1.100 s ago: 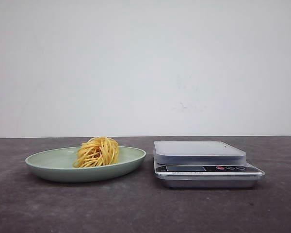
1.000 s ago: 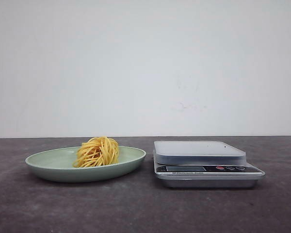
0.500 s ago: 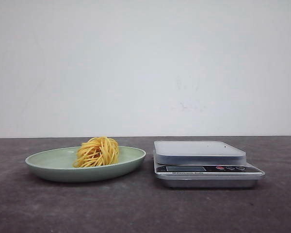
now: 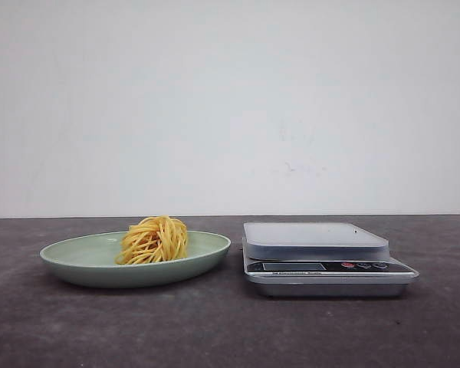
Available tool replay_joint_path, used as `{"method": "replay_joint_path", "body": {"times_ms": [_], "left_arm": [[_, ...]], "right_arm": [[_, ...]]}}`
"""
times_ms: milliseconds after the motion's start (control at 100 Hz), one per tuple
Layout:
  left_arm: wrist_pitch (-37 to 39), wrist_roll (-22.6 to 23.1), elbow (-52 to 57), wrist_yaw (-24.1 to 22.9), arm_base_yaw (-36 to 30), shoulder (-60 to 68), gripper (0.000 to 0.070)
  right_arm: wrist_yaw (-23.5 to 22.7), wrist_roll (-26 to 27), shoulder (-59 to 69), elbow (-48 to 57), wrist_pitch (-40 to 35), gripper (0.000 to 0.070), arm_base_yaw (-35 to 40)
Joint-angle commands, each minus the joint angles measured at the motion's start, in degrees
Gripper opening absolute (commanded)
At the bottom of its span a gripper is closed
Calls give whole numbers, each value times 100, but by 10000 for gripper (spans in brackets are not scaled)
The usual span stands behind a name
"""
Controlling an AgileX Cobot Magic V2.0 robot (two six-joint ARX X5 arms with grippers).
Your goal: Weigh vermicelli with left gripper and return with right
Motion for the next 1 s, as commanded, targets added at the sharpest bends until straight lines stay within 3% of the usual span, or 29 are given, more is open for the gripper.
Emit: {"method": "replay_joint_path", "body": {"times_ms": [0, 230, 430, 830, 990], "left_arm": [[-28, 55, -103, 13, 15, 7, 10], [-28, 55, -103, 13, 15, 7, 10], [-28, 55, -103, 13, 15, 7, 10], [-37, -33, -103, 17, 13, 7, 10], [44, -149, -103, 13, 15, 7, 10]], "right_arm": [[17, -24, -7, -22, 90, 1, 2], [66, 76, -7, -22, 645, 1, 4], [63, 358, -7, -22, 649, 1, 2], [52, 409, -7, -22, 660, 1, 2], [-175, 866, -7, -22, 857, 2, 2]]}}
